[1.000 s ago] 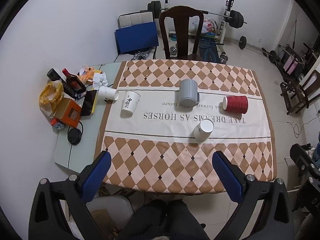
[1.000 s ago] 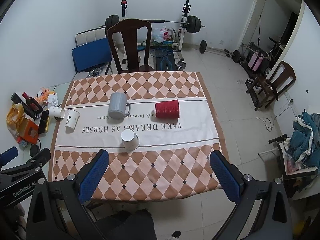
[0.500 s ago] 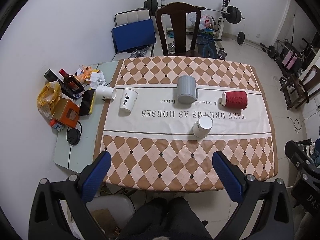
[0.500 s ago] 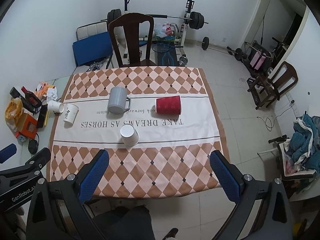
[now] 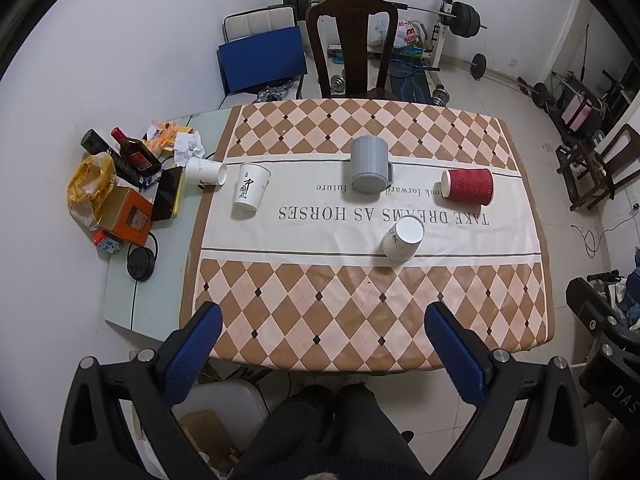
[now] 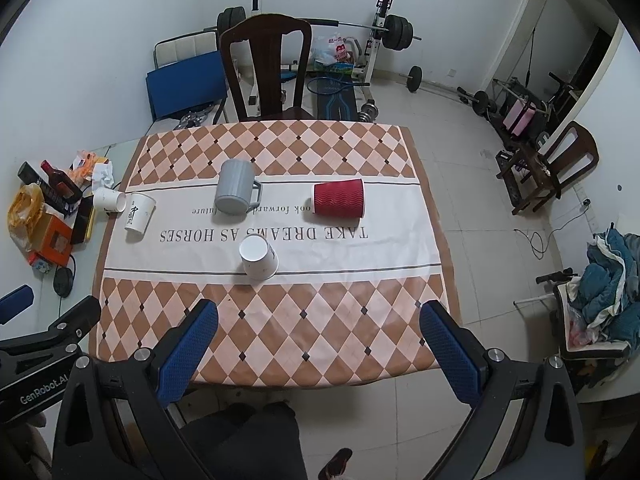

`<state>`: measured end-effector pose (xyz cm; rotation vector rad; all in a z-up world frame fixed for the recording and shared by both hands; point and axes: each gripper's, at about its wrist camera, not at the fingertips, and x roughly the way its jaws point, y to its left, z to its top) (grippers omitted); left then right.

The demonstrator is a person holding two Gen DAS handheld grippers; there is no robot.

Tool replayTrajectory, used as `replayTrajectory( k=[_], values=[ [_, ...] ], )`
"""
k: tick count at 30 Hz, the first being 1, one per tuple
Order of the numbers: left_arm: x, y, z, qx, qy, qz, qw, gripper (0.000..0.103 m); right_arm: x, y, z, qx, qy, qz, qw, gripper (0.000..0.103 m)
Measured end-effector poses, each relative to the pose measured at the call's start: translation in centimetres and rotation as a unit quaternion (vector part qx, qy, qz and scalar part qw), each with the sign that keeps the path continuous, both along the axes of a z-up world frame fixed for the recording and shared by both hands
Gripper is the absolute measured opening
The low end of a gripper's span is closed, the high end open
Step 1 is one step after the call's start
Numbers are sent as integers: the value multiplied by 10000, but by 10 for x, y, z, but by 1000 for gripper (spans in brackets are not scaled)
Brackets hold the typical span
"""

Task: Flip cup upside down

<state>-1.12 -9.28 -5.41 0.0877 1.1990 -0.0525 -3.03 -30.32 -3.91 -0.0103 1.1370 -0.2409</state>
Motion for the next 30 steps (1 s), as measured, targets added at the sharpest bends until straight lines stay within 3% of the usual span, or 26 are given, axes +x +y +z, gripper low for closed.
replayTrajectory(
  k=[30],
  values=[
    [0,5,0,5,-25,21,10000,103,3,7,-2,-4,-1,11,10000,102]
  ],
)
